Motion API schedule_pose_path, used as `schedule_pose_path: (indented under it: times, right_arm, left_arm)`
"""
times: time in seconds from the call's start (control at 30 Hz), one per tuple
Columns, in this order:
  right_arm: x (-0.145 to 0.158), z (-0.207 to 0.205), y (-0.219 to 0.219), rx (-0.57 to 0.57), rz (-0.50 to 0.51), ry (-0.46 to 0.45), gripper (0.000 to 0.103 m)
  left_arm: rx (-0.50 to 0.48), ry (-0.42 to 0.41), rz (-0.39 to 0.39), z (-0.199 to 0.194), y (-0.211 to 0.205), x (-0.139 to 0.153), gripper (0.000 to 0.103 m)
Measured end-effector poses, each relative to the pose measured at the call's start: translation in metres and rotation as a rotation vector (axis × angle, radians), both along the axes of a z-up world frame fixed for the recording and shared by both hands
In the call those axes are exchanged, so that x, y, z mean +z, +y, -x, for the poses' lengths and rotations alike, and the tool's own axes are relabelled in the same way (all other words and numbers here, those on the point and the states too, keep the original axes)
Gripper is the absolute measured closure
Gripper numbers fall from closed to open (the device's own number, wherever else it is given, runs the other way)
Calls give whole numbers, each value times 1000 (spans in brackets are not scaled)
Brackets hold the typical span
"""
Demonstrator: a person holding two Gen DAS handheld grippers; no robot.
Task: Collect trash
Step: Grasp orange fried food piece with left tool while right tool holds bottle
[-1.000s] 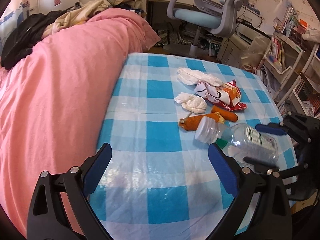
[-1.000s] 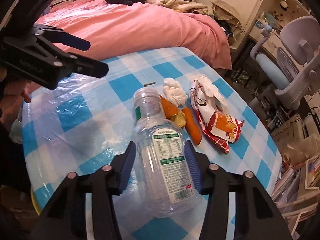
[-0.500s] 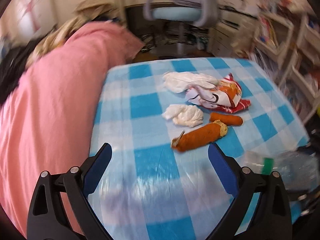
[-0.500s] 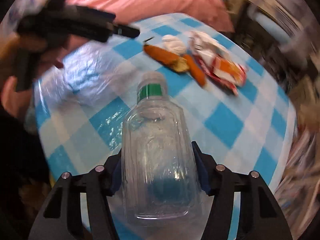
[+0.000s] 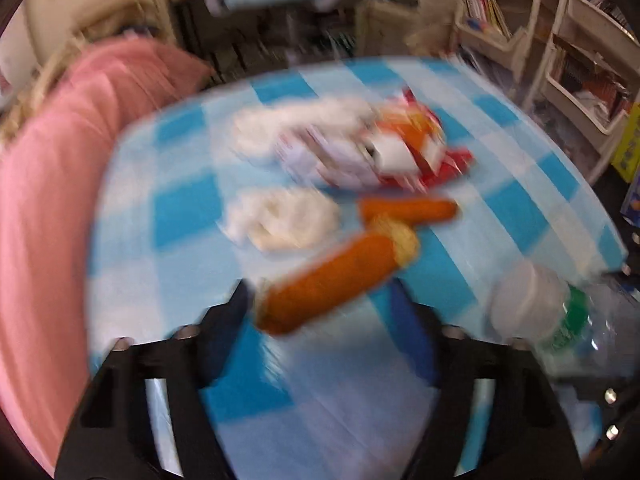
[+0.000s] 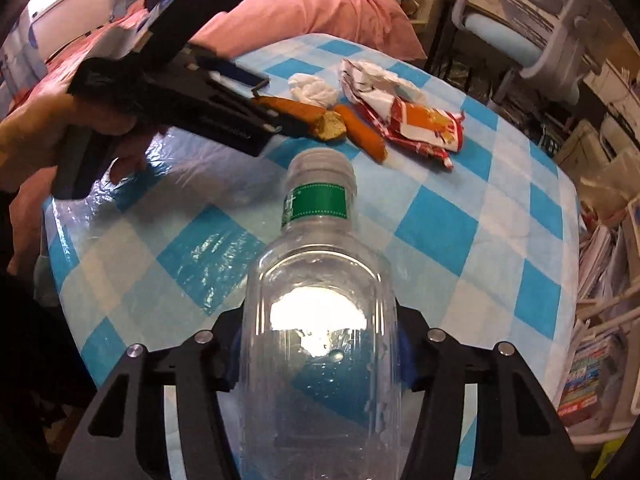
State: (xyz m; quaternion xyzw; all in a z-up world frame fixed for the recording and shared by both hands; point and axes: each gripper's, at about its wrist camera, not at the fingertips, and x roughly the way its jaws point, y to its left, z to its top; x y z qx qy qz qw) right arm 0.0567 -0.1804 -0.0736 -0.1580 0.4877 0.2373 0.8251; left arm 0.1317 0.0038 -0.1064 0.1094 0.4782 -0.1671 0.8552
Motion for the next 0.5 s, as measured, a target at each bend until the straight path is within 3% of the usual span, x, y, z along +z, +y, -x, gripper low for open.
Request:
schedule_pose_path:
  times: [0.03,0.17,0.27,0.4,0.43,0.47,0.5]
  right_arm:
    - [-1,-2,-1,-6,-2,5,47]
    - [-1,-4,-7,-39,2,0,47]
    - [0,-3,-8,-41,1,-14,45]
    - [0,-1,-9,-35,1,-27,44]
    - [-1,-1,-9,-33,2,-20,44]
    - [-4,-2,-10,-28,2,-6,47]
    - [-5,-1,-11,-28,0,-4,47]
  left_arm:
    - [-30,31,-21,4,-3,2,51]
    - [-64,75,-1,13,-4,9,52]
    - [-12,15,-15,7,-4,12,36]
    - [7,-7,-31,0,-15,6,36]
    - [-3,16,-26,0,-19,1,48]
    - [-11,12,-19,0,-21,1,52]
    - [-24,15,-21,2,-24,2,65]
